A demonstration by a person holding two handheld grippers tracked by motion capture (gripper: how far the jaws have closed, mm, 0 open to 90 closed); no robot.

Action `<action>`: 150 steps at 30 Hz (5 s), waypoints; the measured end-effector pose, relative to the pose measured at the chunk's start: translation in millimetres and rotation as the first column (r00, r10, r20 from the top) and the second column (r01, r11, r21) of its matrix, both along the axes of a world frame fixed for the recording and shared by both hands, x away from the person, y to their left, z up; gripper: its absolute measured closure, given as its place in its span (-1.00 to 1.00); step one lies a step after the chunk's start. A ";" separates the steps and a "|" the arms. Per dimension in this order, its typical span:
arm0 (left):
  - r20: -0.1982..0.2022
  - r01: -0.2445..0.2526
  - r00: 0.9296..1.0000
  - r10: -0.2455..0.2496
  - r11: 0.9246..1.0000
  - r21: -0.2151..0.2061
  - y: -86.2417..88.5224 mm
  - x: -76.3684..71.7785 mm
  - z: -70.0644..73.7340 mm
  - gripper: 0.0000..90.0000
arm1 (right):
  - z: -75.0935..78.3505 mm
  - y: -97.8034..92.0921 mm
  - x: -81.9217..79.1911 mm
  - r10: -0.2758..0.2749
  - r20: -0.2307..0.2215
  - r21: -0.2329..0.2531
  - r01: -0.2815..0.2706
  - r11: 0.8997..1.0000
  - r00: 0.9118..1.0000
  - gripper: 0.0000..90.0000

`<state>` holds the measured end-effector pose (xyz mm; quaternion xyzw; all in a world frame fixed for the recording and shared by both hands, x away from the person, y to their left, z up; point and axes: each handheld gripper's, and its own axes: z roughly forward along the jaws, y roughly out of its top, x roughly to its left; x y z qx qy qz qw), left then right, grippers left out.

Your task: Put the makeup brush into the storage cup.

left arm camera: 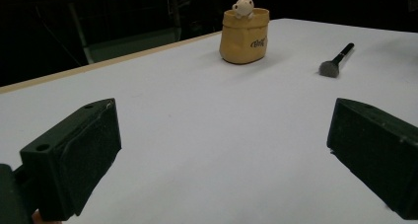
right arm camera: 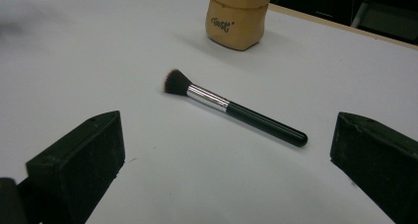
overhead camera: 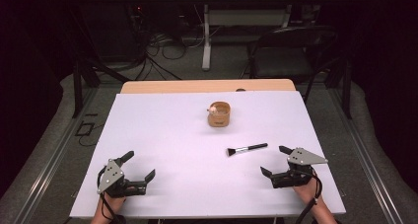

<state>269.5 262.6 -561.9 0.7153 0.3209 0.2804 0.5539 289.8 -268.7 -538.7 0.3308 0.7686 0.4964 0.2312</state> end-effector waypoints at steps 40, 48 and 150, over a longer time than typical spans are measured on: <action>0.001 -0.005 1.000 0.005 1.000 0.007 -0.2 -0.7 0.6 -1.00 | 3.3 -2.9 55.2 0.072 -0.059 -0.130 -0.079 0.988 0.996 -1.00; 0.001 -0.006 1.000 0.006 1.000 0.004 -0.3 -0.8 0.5 -1.00 | 0.6 -1.9 64.1 0.100 -0.118 -0.196 -0.122 0.973 0.988 -1.00; -0.017 0.004 1.000 -0.003 1.000 0.022 -1.4 0.7 -0.2 -1.00 | 19.7 101.6 146.3 0.385 -0.570 -0.663 -0.683 0.306 0.726 0.19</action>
